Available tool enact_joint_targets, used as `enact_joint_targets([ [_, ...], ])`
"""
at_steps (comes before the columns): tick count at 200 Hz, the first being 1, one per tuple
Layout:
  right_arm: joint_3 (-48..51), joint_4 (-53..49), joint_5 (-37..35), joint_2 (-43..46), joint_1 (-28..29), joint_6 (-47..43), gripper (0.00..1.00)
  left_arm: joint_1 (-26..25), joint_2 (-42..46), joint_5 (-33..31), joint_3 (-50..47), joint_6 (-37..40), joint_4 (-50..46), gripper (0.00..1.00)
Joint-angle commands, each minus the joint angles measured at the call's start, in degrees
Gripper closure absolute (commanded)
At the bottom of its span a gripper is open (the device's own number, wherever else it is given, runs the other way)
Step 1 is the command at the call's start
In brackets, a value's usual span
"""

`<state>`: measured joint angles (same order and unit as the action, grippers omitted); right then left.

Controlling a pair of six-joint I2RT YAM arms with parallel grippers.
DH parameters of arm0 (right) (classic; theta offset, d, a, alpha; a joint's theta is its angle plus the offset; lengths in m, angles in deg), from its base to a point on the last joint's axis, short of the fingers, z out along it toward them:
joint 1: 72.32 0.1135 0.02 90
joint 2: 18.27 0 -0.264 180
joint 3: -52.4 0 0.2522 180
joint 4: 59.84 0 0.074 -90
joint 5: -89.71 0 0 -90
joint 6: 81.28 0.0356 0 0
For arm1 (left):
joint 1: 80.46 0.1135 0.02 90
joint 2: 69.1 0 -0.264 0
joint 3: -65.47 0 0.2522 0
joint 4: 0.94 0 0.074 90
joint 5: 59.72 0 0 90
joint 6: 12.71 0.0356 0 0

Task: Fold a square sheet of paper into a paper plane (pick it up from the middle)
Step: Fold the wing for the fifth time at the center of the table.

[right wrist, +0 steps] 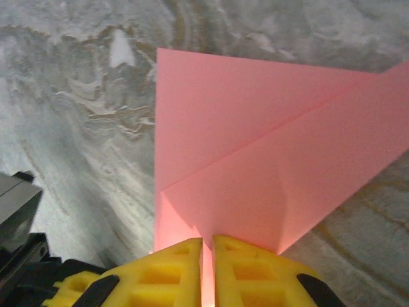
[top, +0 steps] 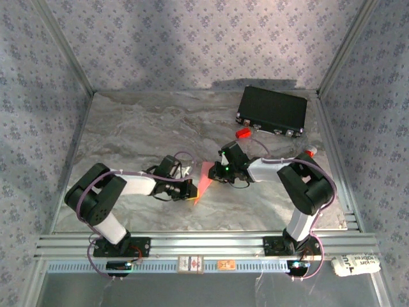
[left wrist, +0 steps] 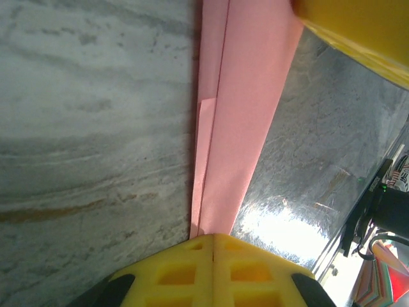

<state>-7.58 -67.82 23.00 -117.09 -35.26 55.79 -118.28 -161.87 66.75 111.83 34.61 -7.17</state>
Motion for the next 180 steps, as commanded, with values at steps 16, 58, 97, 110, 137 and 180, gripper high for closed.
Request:
enact_joint_targets([
  [16,1.3,2.4,1.6,3.0,2.5,-0.4,0.86,-0.3,-1.9,-3.0,-0.7,1.1,-6.0,1.0],
  [58,2.2,3.6,2.0,-1.7,5.6,1.2,0.88,-0.2,-1.7,-3.5,-0.6,0.9,-6.0,1.0],
  [97,3.3,6.4,1.7,-3.3,3.0,2.1,0.88,-0.2,-1.4,-3.6,-0.7,0.8,-6.1,1.0],
  [110,3.2,6.8,2.4,-3.2,1.8,2.0,0.88,-0.2,-1.4,-3.8,-0.7,0.8,-6.3,1.0],
  [137,2.1,6.5,3.3,-2.7,0.0,1.2,0.87,-0.2,-1.5,-3.8,-0.8,0.7,-6.1,1.0],
  [180,1.2,5.9,2.7,-4.0,-3.9,0.0,0.87,-0.1,-1.6,-3.9,-1.0,0.8,-5.8,1.0],
])
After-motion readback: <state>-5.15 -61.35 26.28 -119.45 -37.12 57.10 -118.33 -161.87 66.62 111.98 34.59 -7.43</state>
